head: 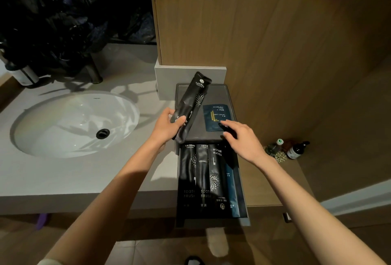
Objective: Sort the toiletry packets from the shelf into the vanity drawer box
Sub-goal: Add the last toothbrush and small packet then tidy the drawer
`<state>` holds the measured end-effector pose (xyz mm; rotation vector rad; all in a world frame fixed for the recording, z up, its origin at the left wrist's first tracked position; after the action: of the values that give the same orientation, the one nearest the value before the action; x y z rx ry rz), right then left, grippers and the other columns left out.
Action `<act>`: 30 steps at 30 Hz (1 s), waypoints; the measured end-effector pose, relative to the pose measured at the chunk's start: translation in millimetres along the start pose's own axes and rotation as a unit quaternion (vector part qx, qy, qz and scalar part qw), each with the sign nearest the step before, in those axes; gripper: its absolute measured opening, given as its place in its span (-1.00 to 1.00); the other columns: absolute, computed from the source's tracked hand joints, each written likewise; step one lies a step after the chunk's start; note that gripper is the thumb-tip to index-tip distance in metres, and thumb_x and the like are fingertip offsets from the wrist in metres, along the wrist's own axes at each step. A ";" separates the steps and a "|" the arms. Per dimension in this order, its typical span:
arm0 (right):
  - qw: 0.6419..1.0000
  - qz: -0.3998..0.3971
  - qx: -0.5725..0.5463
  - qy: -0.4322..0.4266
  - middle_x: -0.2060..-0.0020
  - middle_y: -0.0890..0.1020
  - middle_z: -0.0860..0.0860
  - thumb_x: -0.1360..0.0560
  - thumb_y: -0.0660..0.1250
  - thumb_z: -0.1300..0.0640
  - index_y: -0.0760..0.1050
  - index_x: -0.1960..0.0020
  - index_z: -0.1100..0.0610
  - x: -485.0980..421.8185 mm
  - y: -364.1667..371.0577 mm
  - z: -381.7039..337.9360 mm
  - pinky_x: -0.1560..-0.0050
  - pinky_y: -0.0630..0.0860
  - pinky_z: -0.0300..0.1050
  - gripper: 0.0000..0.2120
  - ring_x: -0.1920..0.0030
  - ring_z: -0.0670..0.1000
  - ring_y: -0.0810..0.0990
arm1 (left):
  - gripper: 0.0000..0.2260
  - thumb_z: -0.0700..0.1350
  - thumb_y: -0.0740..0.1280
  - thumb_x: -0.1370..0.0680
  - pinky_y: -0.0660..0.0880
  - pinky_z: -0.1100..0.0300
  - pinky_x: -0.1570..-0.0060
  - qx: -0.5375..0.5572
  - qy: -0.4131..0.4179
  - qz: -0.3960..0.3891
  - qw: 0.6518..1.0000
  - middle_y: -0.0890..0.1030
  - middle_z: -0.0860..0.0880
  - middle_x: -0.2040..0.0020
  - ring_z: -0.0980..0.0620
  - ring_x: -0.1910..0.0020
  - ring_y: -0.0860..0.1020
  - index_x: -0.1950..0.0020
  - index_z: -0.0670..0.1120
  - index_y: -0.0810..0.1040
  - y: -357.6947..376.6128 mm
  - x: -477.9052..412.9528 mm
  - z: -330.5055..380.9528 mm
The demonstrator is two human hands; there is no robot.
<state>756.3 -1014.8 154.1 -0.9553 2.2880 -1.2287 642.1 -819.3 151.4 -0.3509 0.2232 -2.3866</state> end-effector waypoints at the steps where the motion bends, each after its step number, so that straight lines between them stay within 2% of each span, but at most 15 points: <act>1: 0.998 0.035 -0.046 0.004 -0.31 0.52 -0.04 -0.59 0.23 0.09 0.44 -0.37 0.01 5.3 -7.3 -4.2 -0.35 0.32 -0.11 -0.64 -0.34 -0.01 0.44 | -0.81 -0.14 0.33 -0.55 0.39 0.37 0.51 0.031 0.002 -0.016 0.999 0.53 -0.02 0.26 0.06 0.35 0.51 0.19 -0.01 0.34 -0.8 14.5 3.3; 3: 0.981 0.077 -0.177 0.027 -0.15 0.63 -0.08 -0.57 0.26 0.08 0.53 -0.28 0.01 19.7 -19.5 -13.6 -0.27 0.45 -0.15 -0.71 -0.17 -0.10 0.56 | -0.88 -0.15 0.32 -0.56 0.43 0.35 0.48 0.086 0.001 -0.063 0.994 0.58 -0.05 0.23 0.12 0.39 0.54 0.11 -0.05 0.38 0.9 44.1 6.8; 5: 0.944 0.083 -0.314 0.051 -0.01 0.69 -0.07 -0.56 0.29 0.07 0.58 -0.19 0.00 34.1 -25.3 -23.8 -0.16 0.53 -0.12 -0.77 -0.01 -0.08 0.65 | -0.91 -0.19 0.30 -0.57 0.49 0.28 0.35 0.124 -0.001 -0.106 0.987 0.59 -0.05 0.24 0.16 0.41 0.55 0.04 -0.10 0.39 7.1 72.9 6.8; 8: 0.904 0.077 -0.413 0.078 0.11 0.73 0.00 -0.52 0.35 0.09 0.56 -0.19 0.03 52.2 -24.3 -33.8 -0.05 0.58 -0.11 -0.76 0.14 -0.02 0.68 | -0.88 -0.25 0.29 -0.56 0.50 0.36 0.36 0.134 -0.007 -0.141 0.981 0.60 0.03 0.35 0.23 0.45 0.54 0.09 -0.10 0.37 17.9 107.5 0.6; 12: 0.887 0.098 -0.441 0.097 0.16 0.73 0.08 -0.45 0.45 0.16 0.50 -0.24 0.03 70.9 -19.3 -36.2 0.06 0.64 -0.07 -0.62 0.15 0.10 0.71 | -0.90 -0.25 0.30 -0.56 0.59 0.14 0.29 0.141 -0.005 -0.195 0.971 0.66 -0.03 0.30 0.06 0.37 0.62 0.01 -0.15 0.38 31.7 132.8 -12.2; 18: 0.870 0.099 -0.467 0.121 0.17 0.71 0.19 -0.43 0.45 0.28 0.55 -0.16 0.09 89.9 -13.4 -30.9 0.17 0.61 -0.17 -0.67 0.20 0.00 0.69 | -0.88 -0.23 0.35 -0.53 0.56 0.18 0.12 0.090 0.009 -0.250 0.964 0.68 -0.09 0.17 0.04 0.21 0.63 0.01 -0.11 0.43 44.4 146.3 -15.4; 22: 0.885 0.076 -0.438 0.137 0.19 0.72 0.14 -0.42 0.46 0.28 0.55 -0.18 0.08 98.7 -14.1 -21.9 0.19 0.60 -0.22 -0.64 0.22 -0.03 0.71 | -0.88 -0.18 0.35 -0.54 0.56 0.23 0.20 0.076 0.006 -0.208 0.975 0.64 0.00 0.16 0.17 0.28 0.60 -0.05 -0.02 0.50 42.8 142.1 -12.2; 25: 0.898 0.033 -0.421 0.127 0.17 0.72 0.12 -0.41 0.47 0.27 0.53 -0.21 0.07 106.5 -10.0 -23.3 0.19 0.61 -0.20 -0.61 0.21 -0.03 0.71 | -0.75 -0.19 0.38 -0.51 0.59 0.18 0.25 0.094 -0.022 -0.201 0.975 0.66 -0.10 0.12 0.07 0.27 0.65 -0.17 -0.08 0.52 44.1 140.0 -14.6; 27: 0.903 0.015 -0.411 0.124 0.16 0.72 0.11 -0.43 0.45 0.26 0.55 -0.20 0.09 111.7 -6.6 -21.8 0.20 0.63 -0.19 -0.64 0.20 -0.04 0.71 | -0.72 -0.20 0.41 -0.49 0.61 0.15 0.27 0.091 -0.052 -0.196 0.975 0.68 -0.15 0.13 0.04 0.29 0.66 -0.18 -0.10 0.53 46.9 141.4 -21.1; 30: 0.934 0.062 -0.331 0.119 0.16 0.71 0.04 -0.47 0.41 0.18 0.58 -0.16 0.09 117.0 -8.8 -6.7 0.09 0.65 -0.11 -0.74 0.17 -0.05 0.70 | -0.79 -0.20 0.43 -0.47 0.63 0.16 0.24 0.094 -0.110 -0.196 0.970 0.71 -0.13 0.13 0.03 0.27 0.69 -0.09 -0.08 0.58 47.9 142.4 -35.2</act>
<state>673.7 -1097.8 164.5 -0.8724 2.9877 -0.5287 559.2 -948.1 132.8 -0.6113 -0.1914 -2.6995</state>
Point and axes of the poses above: each hand's wrist, its own x-axis away from the middle knuckle, its own y-axis out of the palm, z = x × y, the point moved 6 cm from there along -x, towards the middle knuckle
